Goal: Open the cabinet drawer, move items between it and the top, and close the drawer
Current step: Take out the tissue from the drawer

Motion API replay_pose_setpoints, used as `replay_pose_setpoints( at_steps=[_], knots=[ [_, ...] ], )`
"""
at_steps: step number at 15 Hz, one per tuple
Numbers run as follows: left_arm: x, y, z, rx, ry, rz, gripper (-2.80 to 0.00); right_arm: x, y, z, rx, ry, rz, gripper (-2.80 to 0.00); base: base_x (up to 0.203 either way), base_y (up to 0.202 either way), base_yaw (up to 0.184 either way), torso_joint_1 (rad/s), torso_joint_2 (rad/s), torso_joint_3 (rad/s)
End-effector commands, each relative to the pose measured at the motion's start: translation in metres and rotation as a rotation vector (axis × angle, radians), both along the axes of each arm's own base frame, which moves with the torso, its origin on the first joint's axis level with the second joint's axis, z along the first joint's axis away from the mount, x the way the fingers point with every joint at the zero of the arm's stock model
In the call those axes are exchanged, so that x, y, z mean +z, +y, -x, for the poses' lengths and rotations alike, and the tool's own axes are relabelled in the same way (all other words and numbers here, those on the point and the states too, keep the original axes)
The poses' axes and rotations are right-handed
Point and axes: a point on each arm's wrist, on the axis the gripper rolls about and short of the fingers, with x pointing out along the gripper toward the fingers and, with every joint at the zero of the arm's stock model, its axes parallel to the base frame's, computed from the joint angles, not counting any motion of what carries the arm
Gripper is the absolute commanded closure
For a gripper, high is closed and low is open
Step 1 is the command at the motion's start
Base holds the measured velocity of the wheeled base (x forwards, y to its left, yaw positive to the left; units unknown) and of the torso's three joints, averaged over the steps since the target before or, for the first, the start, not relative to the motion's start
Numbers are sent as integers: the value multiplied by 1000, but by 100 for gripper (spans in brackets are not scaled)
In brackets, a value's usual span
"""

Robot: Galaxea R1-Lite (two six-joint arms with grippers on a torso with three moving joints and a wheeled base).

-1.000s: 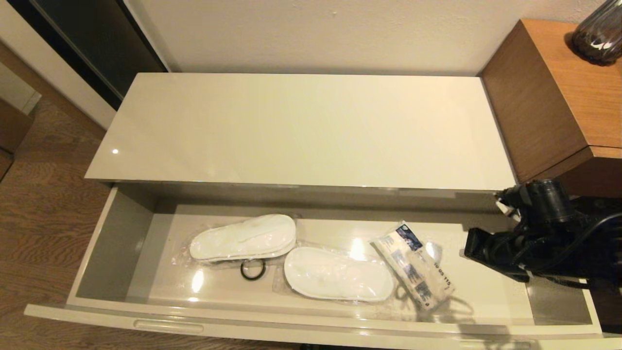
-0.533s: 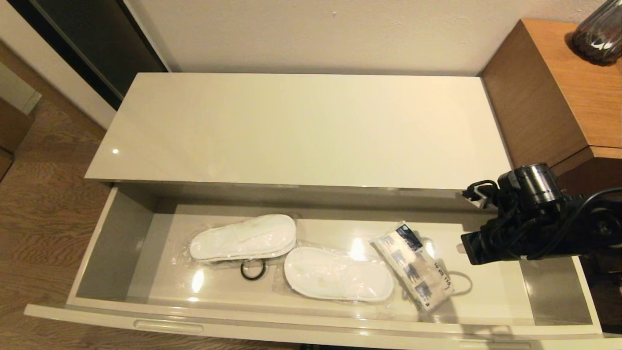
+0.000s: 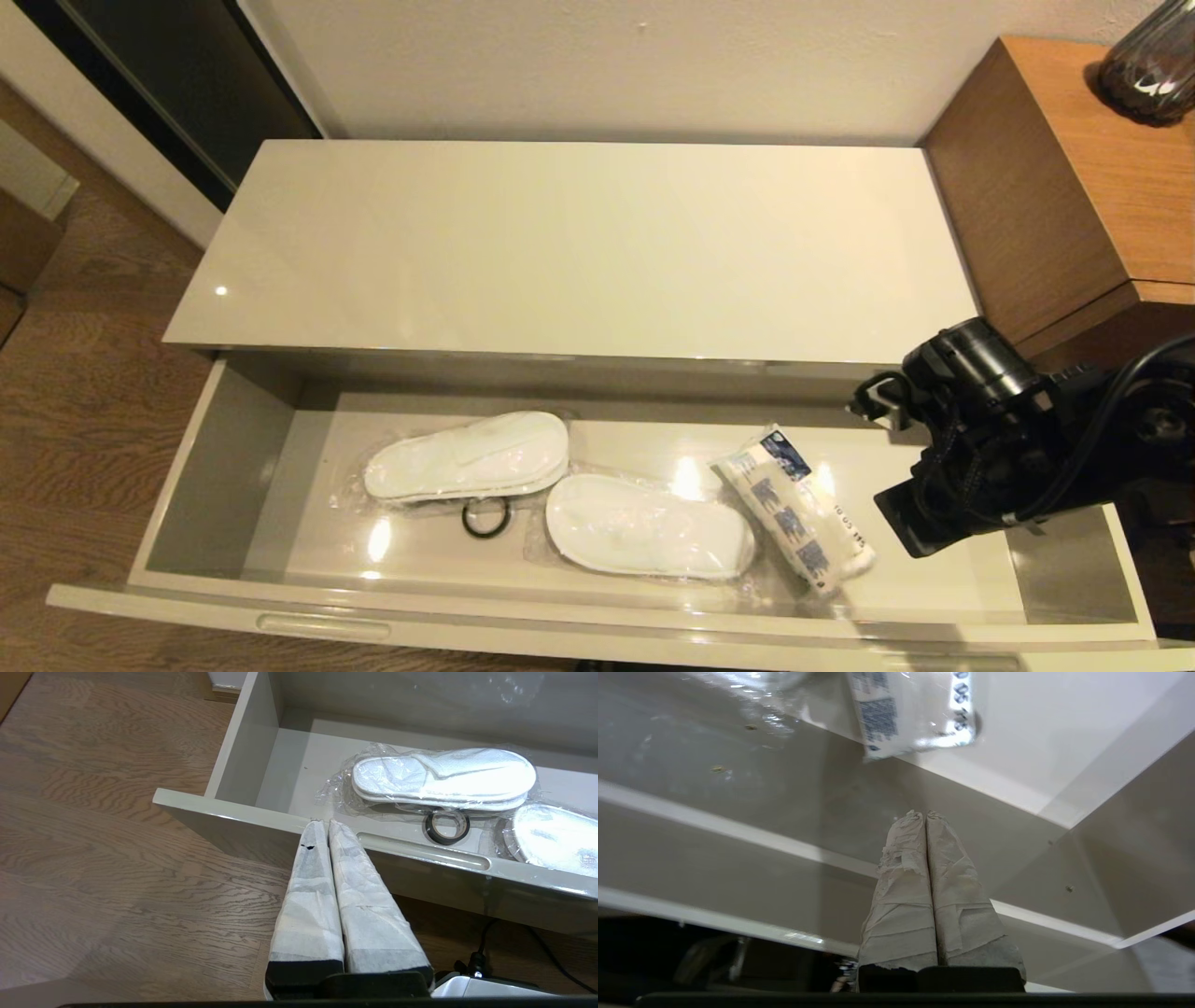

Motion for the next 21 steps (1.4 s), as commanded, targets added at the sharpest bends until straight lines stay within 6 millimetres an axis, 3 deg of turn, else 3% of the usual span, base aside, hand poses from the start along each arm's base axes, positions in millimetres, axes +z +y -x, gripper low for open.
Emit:
replay_pose_setpoints(
  at_steps=[1, 5, 8, 11, 16, 18, 21],
  knots=[
    [-1, -1, 3, 1, -37, -7, 0, 3, 13, -5, 57, -10, 26, 0, 0, 0, 0, 0, 0, 0],
    [-1, -1, 3, 1, -37, -7, 0, -20, 26, -14, 145, 8, 86, 0, 0, 0, 0, 0, 0, 0],
    [-1, -1, 3, 1, -37, -7, 0, -48, 37, -33, 222, 8, 123, 0, 0, 0, 0, 0, 0, 0],
    [-1, -1, 3, 1, -37, -7, 0, -44, 41, -43, 260, -89, 151, 0, 0, 0, 0, 0, 0, 0],
    [-1, 0, 3, 12, -39, -4, 0, -9, 31, -27, 245, -118, 175, 0, 0, 0, 0, 0, 0, 0],
    [-2, 0, 3, 8, -34, 3, 0, 4, 18, -1, 241, -127, 173, 0, 0, 0, 0, 0, 0, 0],
    [-2, 0, 3, 9, -35, 8, 0, -14, 2, 28, 248, -17, 200, 0, 0, 0, 0, 0, 0, 0]
  ],
)
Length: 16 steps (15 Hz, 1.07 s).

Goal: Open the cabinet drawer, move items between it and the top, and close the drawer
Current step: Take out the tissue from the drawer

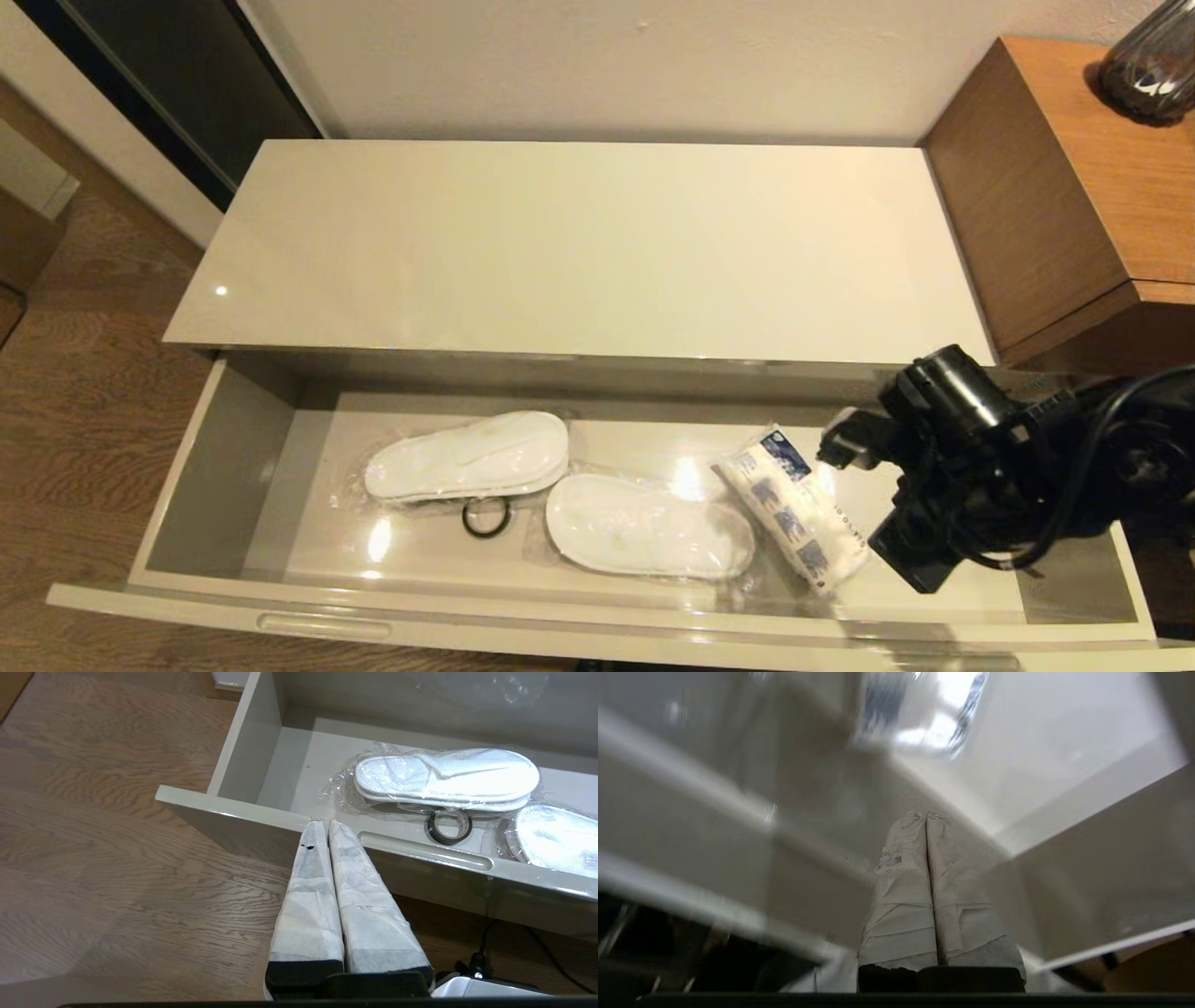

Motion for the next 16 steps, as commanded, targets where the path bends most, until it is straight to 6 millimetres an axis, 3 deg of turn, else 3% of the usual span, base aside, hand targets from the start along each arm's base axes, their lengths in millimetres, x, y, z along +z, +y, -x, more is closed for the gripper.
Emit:
replay_pose_setpoints(
  at_steps=[1, 3, 6, 9, 10, 13, 16],
  knots=[
    [-1, -1, 3, 0, -38, -4, 0, -3, -8, 11, -10, 20, -2, 0, 0, 0, 0, 0, 0, 0],
    [-1, -1, 3, 0, -38, -4, 0, -4, -3, -5, -11, 20, -36, 0, 0, 0, 0, 0, 0, 0],
    [-1, -1, 3, -1, -38, -4, 0, -29, 10, -45, -83, 15, -114, 0, 0, 0, 0, 0, 0, 0],
    [-1, -1, 3, 0, -38, -4, 0, -57, 22, -86, -130, -136, -217, 0, 0, 0, 0, 0, 0, 0],
    [-1, -1, 3, 0, -38, -4, 0, -68, 21, -85, -146, -142, -218, -280, 0, 0, 0, 0, 0, 0],
    [-1, -1, 3, -1, -38, -4, 0, -85, 23, -85, -193, -237, -228, -280, 0, 0, 0, 0, 0, 0],
    [-1, -1, 3, -1, -38, -4, 0, -118, 21, -78, -199, -295, -243, -280, 0, 0, 0, 0, 0, 0]
  ],
)
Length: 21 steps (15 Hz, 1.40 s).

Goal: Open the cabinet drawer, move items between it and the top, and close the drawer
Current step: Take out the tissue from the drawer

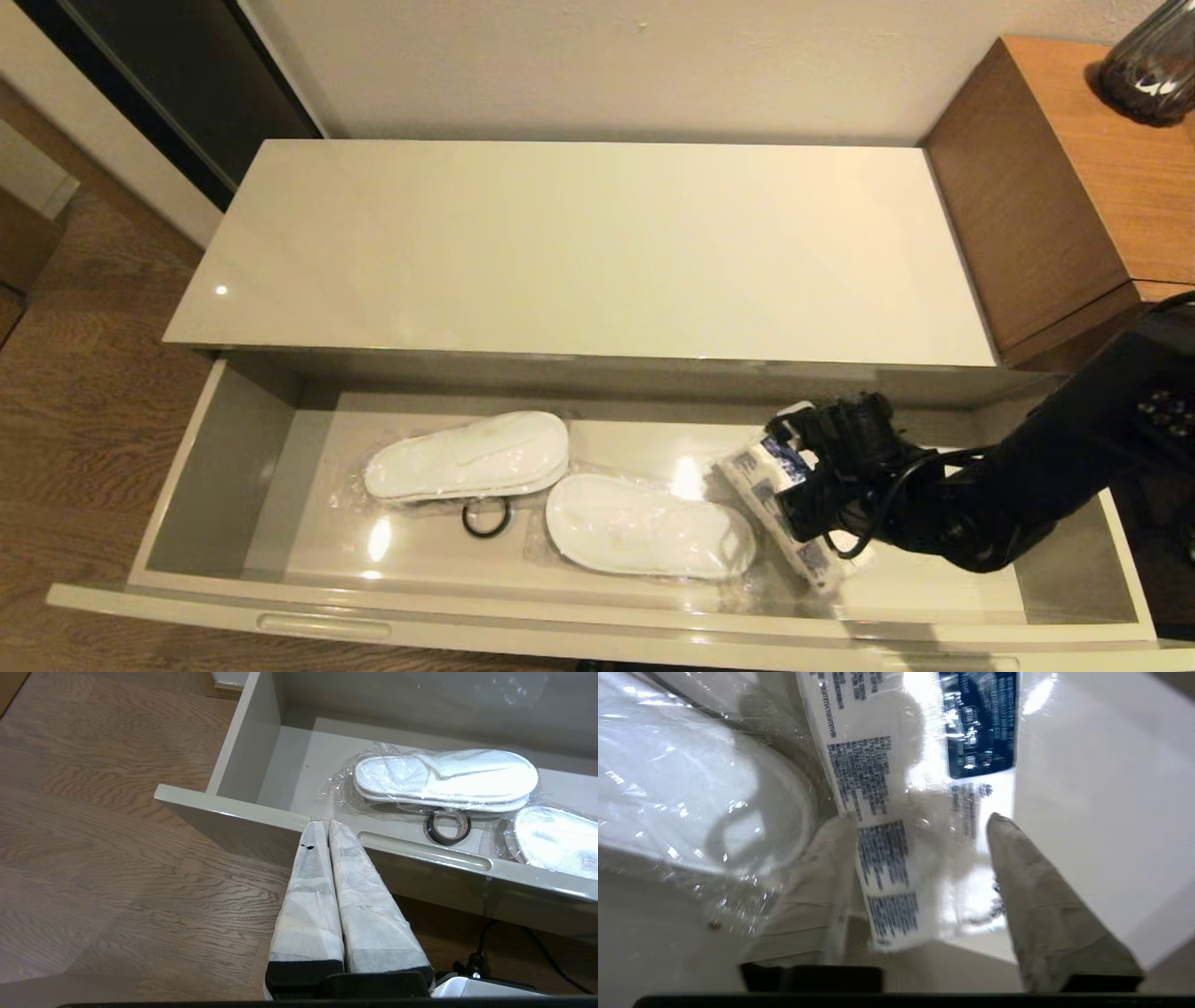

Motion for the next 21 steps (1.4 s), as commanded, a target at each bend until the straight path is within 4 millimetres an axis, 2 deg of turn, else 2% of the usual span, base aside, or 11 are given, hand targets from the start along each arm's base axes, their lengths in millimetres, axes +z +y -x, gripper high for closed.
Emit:
replay_pose_setpoints(
  at_steps=[1, 3, 5, 6, 7, 10, 14, 15, 19, 20, 21],
  knots=[
    [-1, -1, 3, 1, -37, -7, 0, -32, -1, 3, 0, -6, 3, -280, 0, 0, 0, 0, 0, 0],
    [-1, -1, 3, 1, -37, -7, 0, -48, -2, 3, -6, 3, 3, -280, 0, 0, 0, 0, 0, 0],
    [-1, -1, 3, 0, -37, -7, 0, -50, -2, 0, -5, -10, -3, -280, 0, 0, 0, 0, 0, 0],
    [-1, -1, 3, 0, -37, -7, 0, -59, -1, -5, -4, -15, -5, -280, 0, 0, 0, 0, 0, 0],
    [-1, -1, 3, 3, -37, -6, 0, -77, 0, -10, -3, -7, 0, -280, 0, 0, 0, 0, 0, 0],
    [-1, -1, 3, 1, -37, -7, 0, -96, -2, -20, -2, -13, -2, -280, 0, 0, 0, 0, 0, 0],
    [-1, -1, 3, 1, -37, -7, 0, -98, -5, -33, 7, -28, 0, -280, 0, 0, 0, 0, 0, 0],
    [-1, -1, 3, 3, -37, -6, 0, -97, -5, -36, 14, -28, 14, 0, 0, 0, 0, 0, 0, 0],
    [-1, -1, 3, 2, -37, -7, 0, -76, -6, -34, 17, -29, 14, 0, 0, 0, 0, 0, 0, 0],
    [-1, -1, 3, 1, -37, -7, 0, -72, -8, -29, 22, 17, 21, 0, 0, 0, 0, 0, 0, 0],
    [-1, -1, 3, 1, -37, -7, 0, -76, -12, -24, 26, 76, 21, 0, 0, 0, 0, 0, 0, 0]
  ],
)
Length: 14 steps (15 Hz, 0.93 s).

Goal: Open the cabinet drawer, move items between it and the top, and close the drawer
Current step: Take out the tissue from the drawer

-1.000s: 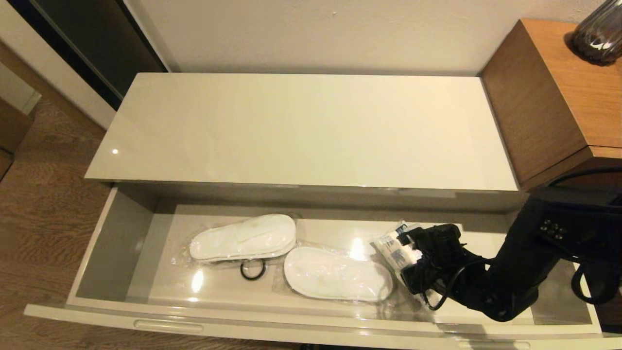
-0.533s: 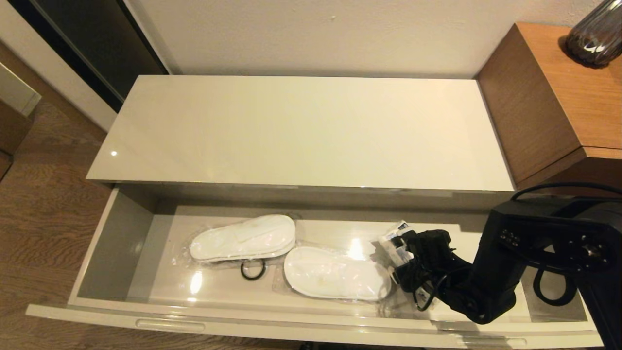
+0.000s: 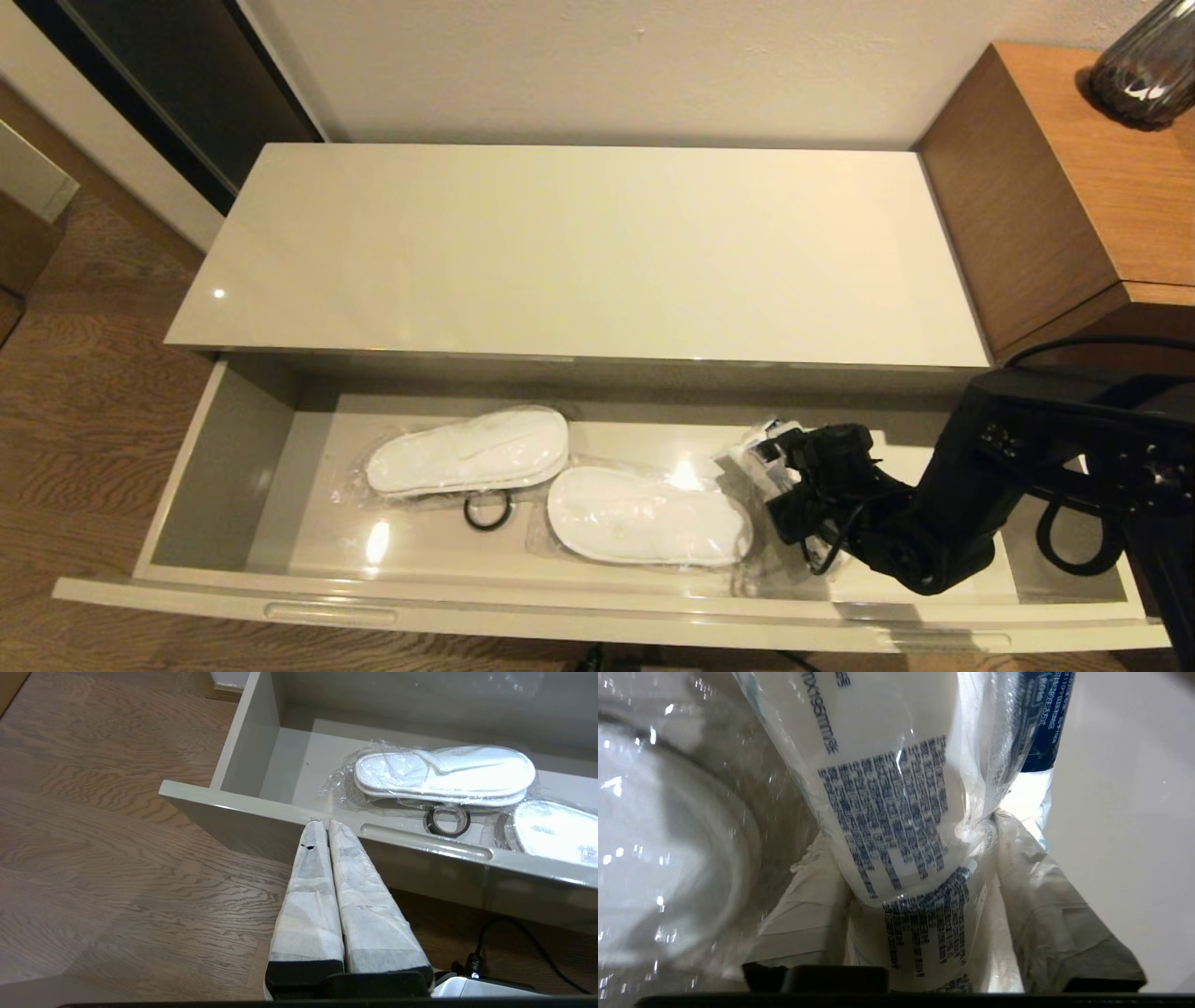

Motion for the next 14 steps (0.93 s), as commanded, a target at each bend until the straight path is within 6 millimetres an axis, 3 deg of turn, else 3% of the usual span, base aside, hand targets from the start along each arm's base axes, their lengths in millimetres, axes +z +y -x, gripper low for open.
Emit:
replay_pose_setpoints(
  at_steps=[1, 4, 6, 10, 14],
  knots=[
    [-1, -1, 3, 2, -37, -7, 0, 1, -6, 6, -2, 66, 3, 0, 0, 0, 0, 0, 0, 0],
    [-1, 0, 3, 1, -37, -7, 0, 19, -9, 5, -9, 42, -7, 0, 0, 0, 0, 0, 0, 0],
    [-1, -1, 3, 1, -37, -7, 0, 35, -13, 15, -12, 99, -17, 0, 0, 0, 0, 0, 0, 0],
    [-1, -1, 3, 1, -37, -7, 0, 36, -13, 17, -16, 130, -25, 0, 0, 0, 0, 0, 0, 0],
    [-1, -1, 3, 1, -37, -7, 0, 56, -14, 21, -16, 102, -36, 0, 0, 0, 0, 0, 0, 0]
  ],
)
